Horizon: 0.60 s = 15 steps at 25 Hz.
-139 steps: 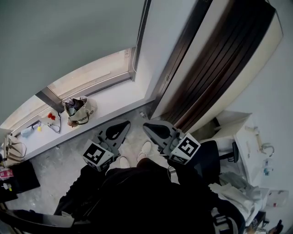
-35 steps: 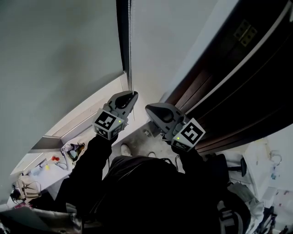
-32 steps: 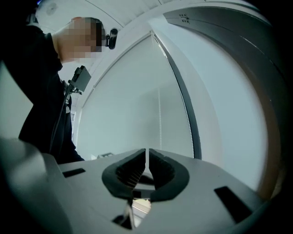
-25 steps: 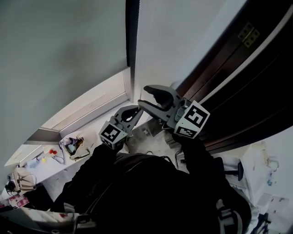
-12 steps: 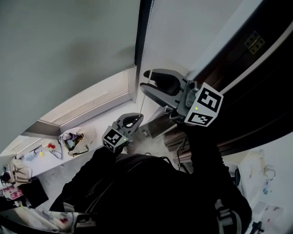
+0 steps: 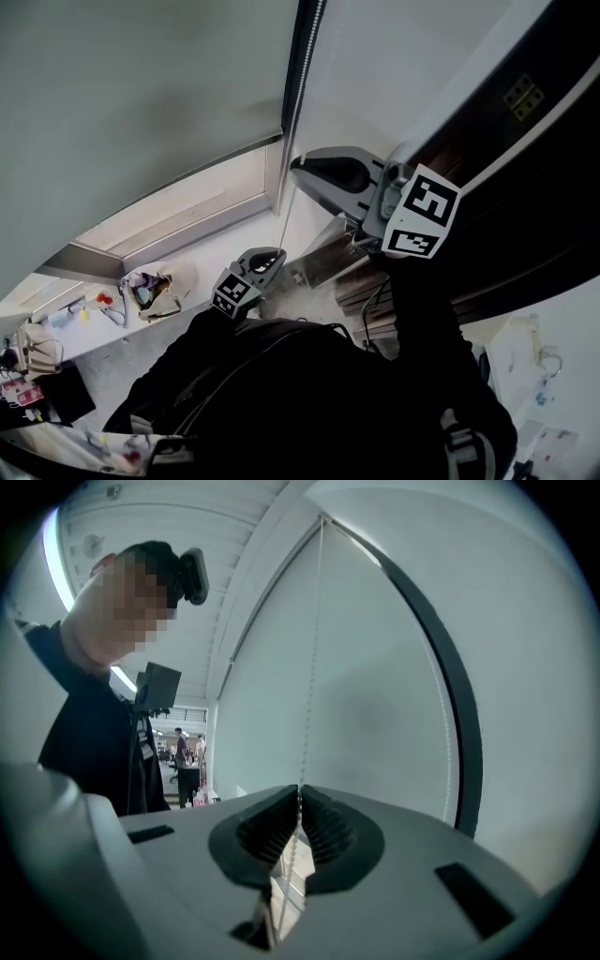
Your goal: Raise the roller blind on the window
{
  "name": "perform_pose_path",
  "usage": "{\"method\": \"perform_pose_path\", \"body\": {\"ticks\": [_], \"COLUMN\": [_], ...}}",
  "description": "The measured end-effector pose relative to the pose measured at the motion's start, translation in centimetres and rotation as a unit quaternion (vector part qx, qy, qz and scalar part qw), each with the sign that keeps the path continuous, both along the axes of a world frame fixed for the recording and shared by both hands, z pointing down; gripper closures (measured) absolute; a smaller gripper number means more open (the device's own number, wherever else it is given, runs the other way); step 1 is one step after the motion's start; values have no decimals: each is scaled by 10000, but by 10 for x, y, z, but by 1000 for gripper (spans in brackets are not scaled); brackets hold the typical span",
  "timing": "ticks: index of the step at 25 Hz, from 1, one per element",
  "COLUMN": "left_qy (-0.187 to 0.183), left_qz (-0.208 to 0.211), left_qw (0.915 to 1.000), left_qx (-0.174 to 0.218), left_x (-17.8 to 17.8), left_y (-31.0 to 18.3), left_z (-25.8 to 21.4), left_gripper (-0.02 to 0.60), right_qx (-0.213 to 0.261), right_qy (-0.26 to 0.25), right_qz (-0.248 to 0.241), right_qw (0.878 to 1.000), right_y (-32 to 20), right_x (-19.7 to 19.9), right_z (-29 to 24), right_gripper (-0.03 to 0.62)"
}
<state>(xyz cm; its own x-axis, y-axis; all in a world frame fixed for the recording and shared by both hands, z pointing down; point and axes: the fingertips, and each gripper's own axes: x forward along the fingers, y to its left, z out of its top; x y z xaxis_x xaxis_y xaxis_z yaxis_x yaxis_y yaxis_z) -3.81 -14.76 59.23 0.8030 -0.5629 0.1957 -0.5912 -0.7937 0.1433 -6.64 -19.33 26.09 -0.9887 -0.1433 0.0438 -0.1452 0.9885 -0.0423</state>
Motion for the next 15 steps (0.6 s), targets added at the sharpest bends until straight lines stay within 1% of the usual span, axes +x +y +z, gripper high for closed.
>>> {"method": "perform_pose_path", "body": {"ticks": [2,3,4,7,8,10,13,15], "left_qy": [-110,-124,-113,-113,-124,-89,89,307], "left_qz": [1,-6,-23,-80,-78,-80,-254,-432], "left_qw": [9998,9997,9996,9997,9997,9997,9988,9974], "left_qx": [-154,-208,-239,-216,-199,-219,-420,-483], "left_x": [-3,-4,-5,-10,-11,-16,-31,-45], "left_y": [4,5,4,-1,-2,-1,-5,-12], "left_z": [19,25,29,29,29,28,25,9], "left_gripper": [566,566,566,566,565,565,482,454], "right_qx": [-16,-76,-157,-419,-434,-307,-49,68], "right_qy": [201,202,137,-289,-399,-484,-470,-431], "right_qz": [-74,-119,-147,-114,-72,62,225,283], "right_qw": [9998,9997,9997,9986,9982,9983,9986,9986], "right_y": [2,3,3,0,-1,-2,-1,-2], "right_x": [-4,-5,-5,-4,-3,-3,-2,1], "right_z": [14,19,22,24,24,24,26,27], "right_gripper": [577,579,579,588,588,588,588,588]}}
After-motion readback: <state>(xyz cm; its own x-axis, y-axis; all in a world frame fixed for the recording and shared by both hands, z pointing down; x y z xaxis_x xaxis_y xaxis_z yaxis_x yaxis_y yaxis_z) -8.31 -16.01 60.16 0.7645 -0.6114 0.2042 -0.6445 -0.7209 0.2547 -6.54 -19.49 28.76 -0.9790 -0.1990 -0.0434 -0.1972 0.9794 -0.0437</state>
